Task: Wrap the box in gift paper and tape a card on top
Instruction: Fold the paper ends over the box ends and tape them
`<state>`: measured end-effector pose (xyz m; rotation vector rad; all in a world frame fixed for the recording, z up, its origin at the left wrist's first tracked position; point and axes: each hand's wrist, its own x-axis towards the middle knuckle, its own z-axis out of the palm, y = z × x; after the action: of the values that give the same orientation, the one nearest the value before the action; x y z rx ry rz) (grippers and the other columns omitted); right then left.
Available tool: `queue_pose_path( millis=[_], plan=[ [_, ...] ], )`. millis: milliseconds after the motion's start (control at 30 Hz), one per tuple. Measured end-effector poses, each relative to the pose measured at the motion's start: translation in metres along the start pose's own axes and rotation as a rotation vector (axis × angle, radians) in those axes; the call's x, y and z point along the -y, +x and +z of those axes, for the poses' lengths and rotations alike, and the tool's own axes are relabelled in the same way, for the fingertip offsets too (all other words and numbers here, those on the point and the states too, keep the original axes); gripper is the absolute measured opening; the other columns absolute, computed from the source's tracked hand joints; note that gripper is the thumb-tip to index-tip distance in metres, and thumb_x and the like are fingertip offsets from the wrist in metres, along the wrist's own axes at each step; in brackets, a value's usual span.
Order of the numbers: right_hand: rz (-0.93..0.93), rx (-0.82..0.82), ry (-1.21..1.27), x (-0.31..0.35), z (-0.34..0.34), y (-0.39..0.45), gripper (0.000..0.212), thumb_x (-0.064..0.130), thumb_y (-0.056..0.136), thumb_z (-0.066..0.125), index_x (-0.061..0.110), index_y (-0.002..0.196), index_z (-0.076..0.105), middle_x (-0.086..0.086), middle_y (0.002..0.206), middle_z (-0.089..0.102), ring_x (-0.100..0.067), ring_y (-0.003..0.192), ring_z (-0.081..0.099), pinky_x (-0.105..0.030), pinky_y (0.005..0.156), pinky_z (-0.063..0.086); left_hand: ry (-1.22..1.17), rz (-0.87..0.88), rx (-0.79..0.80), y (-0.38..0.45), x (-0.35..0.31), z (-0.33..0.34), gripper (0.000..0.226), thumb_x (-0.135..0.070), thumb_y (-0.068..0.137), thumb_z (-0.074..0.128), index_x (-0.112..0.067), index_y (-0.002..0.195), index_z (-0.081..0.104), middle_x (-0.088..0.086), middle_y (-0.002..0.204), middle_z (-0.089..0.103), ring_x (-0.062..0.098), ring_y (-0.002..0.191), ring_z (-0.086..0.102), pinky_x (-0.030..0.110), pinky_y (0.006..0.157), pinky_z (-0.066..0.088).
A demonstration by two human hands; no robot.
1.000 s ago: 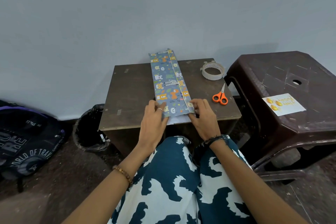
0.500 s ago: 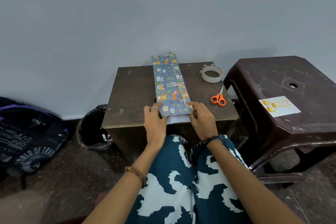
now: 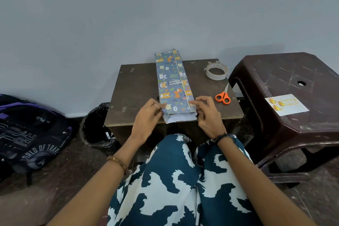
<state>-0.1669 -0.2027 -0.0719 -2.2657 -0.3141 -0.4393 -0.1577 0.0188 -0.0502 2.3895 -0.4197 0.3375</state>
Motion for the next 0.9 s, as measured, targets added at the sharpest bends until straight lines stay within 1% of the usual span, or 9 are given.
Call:
queue_pose_path(
  millis=[67,100,167,233,367,500,633,700,900],
  plan=[
    [-0.013,-0.013,0.005,-0.003,0.002,0.003,0.048,-0.014,0.079,0.048,0.018,0.111,0.062,0.007,0.121,0.047,-0.005,0.086,0.056,-0.008,0.074,0.047,0.080,0.070,0.027,0.003,0.004,-0.005,0.027,-0.008,0.087,0.062,-0.012,0.113,0.065,-0.007,0.102,0.050,0.003,0.079,0.047,0.022,0.068,0.042],
    [-0.016,-0.015,0.015,-0.005,0.003,0.004,0.046,-0.014,0.080,0.049,0.019,0.110,0.062,0.007,0.122,0.049,-0.004,0.087,0.057,-0.015,0.076,0.051,0.115,0.120,0.038,0.004,0.006,-0.007,0.025,-0.009,0.087,0.063,-0.012,0.112,0.065,-0.005,0.111,0.051,0.004,0.085,0.049,0.023,0.069,0.043],
    [-0.021,-0.009,0.045,-0.008,0.004,0.006,0.043,-0.012,0.082,0.051,0.020,0.109,0.061,0.007,0.124,0.052,-0.004,0.089,0.059,-0.027,0.078,0.055,0.146,0.222,0.070,0.007,0.013,-0.009,0.024,-0.008,0.086,0.064,-0.010,0.109,0.065,0.001,0.127,0.053,0.012,0.106,0.053,0.026,0.077,0.047],
    [-0.030,0.006,0.065,-0.009,0.003,0.007,0.041,-0.010,0.083,0.054,0.020,0.110,0.061,0.007,0.125,0.052,-0.003,0.090,0.058,-0.030,0.078,0.055,0.155,0.272,0.108,0.010,0.018,-0.009,0.024,-0.006,0.085,0.063,-0.007,0.109,0.064,0.002,0.134,0.052,0.014,0.119,0.049,0.026,0.088,0.045],
    [-0.034,0.021,0.082,-0.012,0.001,0.010,0.037,0.000,0.082,0.062,0.023,0.110,0.062,0.011,0.123,0.052,-0.001,0.098,0.055,-0.027,0.081,0.052,0.107,0.272,0.110,0.011,0.024,-0.002,0.022,-0.004,0.086,0.061,-0.001,0.107,0.061,0.004,0.128,0.058,0.013,0.115,0.052,0.024,0.093,0.042],
    [-0.057,0.013,0.123,-0.015,0.004,0.012,0.030,0.009,0.083,0.067,0.020,0.110,0.063,0.006,0.122,0.054,-0.004,0.109,0.054,-0.030,0.090,0.050,0.099,0.314,0.076,0.011,0.028,0.004,0.027,-0.008,0.083,0.059,0.003,0.108,0.062,0.012,0.119,0.062,0.016,0.113,0.052,0.023,0.094,0.040],
    [-0.068,-0.015,0.117,-0.015,0.005,0.011,0.026,0.007,0.083,0.066,0.016,0.108,0.064,0.007,0.122,0.053,0.008,0.107,0.053,-0.014,0.091,0.047,0.071,0.327,0.061,0.008,0.027,0.005,0.034,-0.018,0.087,0.049,0.005,0.110,0.061,0.014,0.116,0.063,0.016,0.112,0.051,0.022,0.095,0.039],
    [-0.084,-0.028,0.092,-0.015,0.004,0.012,0.025,0.006,0.084,0.066,0.015,0.106,0.064,0.008,0.122,0.054,0.010,0.106,0.052,-0.011,0.089,0.046,0.058,0.329,0.064,0.007,0.025,0.005,0.036,-0.018,0.087,0.047,0.006,0.110,0.060,0.014,0.114,0.064,0.015,0.112,0.050,0.019,0.096,0.037],
    [-0.137,-0.015,0.068,-0.018,0.002,0.016,0.026,0.001,0.083,0.063,0.013,0.106,0.065,0.010,0.118,0.054,-0.004,0.104,0.058,-0.026,0.089,0.052,0.073,0.338,0.070,0.008,0.029,0.006,0.035,-0.018,0.088,0.047,0.004,0.113,0.058,0.015,0.115,0.063,0.015,0.110,0.051,0.022,0.094,0.039]
  ],
)
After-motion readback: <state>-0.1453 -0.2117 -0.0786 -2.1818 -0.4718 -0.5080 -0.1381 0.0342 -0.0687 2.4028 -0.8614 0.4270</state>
